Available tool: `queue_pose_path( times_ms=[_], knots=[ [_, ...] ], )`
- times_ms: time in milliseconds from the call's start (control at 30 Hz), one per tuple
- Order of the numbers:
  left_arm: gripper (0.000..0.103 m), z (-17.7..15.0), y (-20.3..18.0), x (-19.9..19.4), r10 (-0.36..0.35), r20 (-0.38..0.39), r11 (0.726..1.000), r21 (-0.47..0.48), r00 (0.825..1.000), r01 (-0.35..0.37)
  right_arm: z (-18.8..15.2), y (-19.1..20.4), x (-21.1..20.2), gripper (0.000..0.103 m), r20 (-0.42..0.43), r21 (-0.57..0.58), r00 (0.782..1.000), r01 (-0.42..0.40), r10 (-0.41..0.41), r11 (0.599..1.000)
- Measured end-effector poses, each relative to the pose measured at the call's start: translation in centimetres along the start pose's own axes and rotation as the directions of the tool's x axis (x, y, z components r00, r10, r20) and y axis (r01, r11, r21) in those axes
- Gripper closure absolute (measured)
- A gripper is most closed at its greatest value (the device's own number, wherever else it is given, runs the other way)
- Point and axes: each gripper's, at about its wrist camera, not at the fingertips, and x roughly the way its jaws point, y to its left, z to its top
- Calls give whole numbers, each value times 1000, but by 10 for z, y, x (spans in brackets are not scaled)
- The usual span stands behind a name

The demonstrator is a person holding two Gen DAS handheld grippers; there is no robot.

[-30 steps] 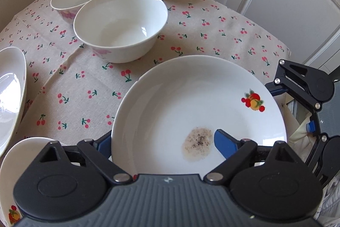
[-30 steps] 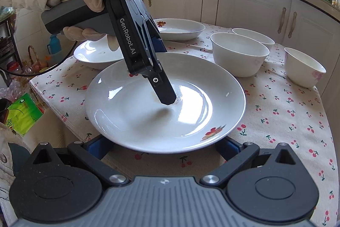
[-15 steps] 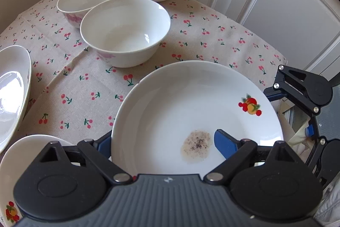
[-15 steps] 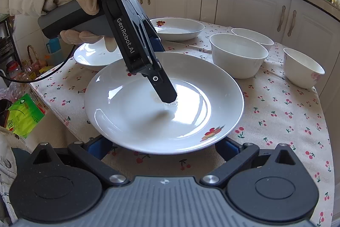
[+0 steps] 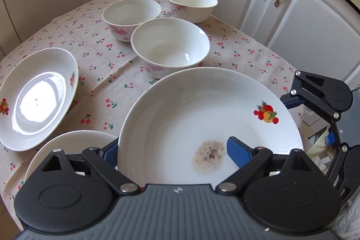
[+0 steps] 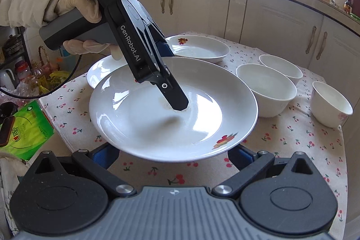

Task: Organize plates and bowls
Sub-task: 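Lift the stained plate with the left gripper and lower it onto another white plate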

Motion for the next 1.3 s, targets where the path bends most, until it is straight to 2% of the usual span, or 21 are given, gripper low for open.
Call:
queue_pose_path(
  times_ms=[233, 533, 900, 1300],
  knots=[
    [9, -22, 29, -25, 62, 31, 995, -77, 998, -60, 27, 9, 25, 0, -2, -36, 997, -74, 74, 997],
    [9, -51, 62, -35, 84, 40, 984, -160, 996, -76, 51, 24, 54, 0, -34, -80, 991, -134, 132, 988],
    [9, -67, 88, -30, 66, 47, 974, -218, 997, -54, 68, 39, 73, 0, -81, -107, 989, -136, 128, 985],
    [9, -72, 104, -23, 44, 40, 967, -253, 998, -33, 74, 41, 84, 0, -107, -88, 985, -143, 134, 986]
  ],
)
